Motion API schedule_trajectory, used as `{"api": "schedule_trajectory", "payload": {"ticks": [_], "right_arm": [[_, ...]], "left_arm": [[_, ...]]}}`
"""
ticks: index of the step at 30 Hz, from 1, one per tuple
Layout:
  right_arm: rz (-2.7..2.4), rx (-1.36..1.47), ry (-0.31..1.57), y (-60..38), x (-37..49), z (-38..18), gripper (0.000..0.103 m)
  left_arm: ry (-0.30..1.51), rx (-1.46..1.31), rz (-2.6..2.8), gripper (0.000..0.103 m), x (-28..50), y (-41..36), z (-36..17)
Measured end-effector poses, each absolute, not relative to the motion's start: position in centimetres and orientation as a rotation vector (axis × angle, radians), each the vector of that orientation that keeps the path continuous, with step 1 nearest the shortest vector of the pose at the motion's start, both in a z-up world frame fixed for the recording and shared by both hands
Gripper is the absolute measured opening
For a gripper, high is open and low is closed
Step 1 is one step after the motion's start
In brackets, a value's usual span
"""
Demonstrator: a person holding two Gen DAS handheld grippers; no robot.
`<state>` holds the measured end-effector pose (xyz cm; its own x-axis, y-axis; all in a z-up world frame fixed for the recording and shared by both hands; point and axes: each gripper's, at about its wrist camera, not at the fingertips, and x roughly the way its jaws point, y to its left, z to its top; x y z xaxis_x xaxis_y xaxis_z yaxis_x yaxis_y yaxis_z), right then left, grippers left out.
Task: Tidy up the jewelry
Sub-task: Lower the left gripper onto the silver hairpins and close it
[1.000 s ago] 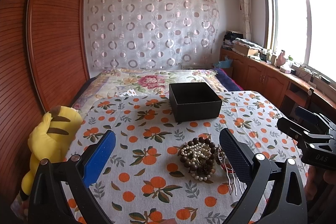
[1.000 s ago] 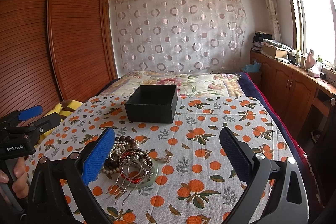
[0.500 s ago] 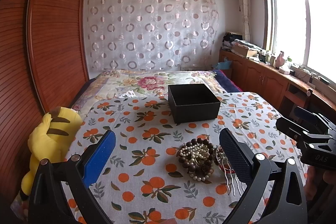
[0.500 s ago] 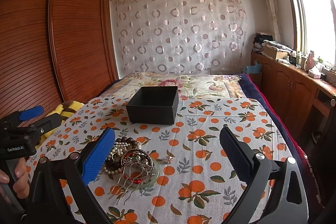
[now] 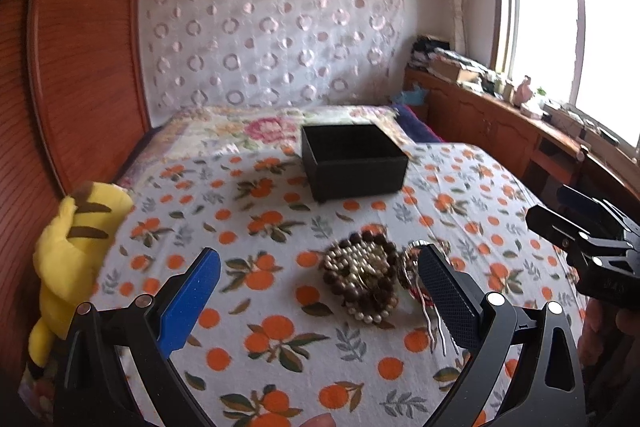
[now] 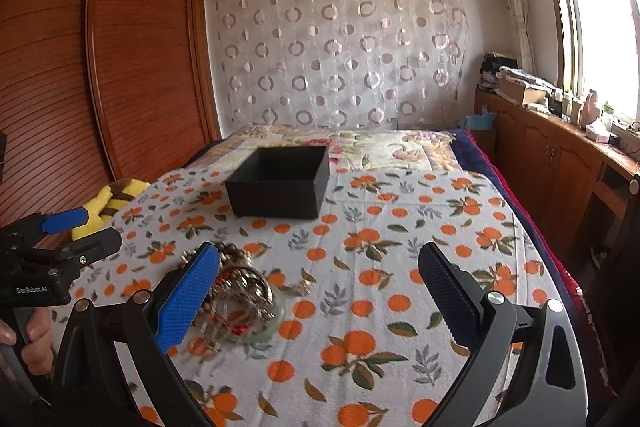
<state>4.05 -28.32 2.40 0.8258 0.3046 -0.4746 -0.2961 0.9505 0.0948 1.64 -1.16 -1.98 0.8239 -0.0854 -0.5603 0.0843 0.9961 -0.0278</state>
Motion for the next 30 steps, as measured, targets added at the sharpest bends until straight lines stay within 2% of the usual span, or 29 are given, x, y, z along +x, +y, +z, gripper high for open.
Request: {"api": "schedule_trajectory", "payload": {"ticks": [15,25,29,30], "right_arm": [[0.331,-0.015,0.609,-29.8,5.0,-2.0,0.101],[0.332,-0.012,0.633,-30.1,5.2,-2.8,0.101],[0.333,-0.01,0.634,-30.1,5.2,-2.8,0.101],[0.332,-0.011,0.634,-30.1,5.2,-2.8,0.101]], "left_arm": [[0.78,-0.005,-0.267,0.094,3.6,-3.9,-7.2],[0.905,-0.06,-0.411,0.055,4.3,-6.0,-9.3],[0.912,-0.087,-0.427,0.049,4.5,-6.1,-9.4],[0.919,-0.1,-0.437,0.04,4.5,-5.9,-9.5]]}}
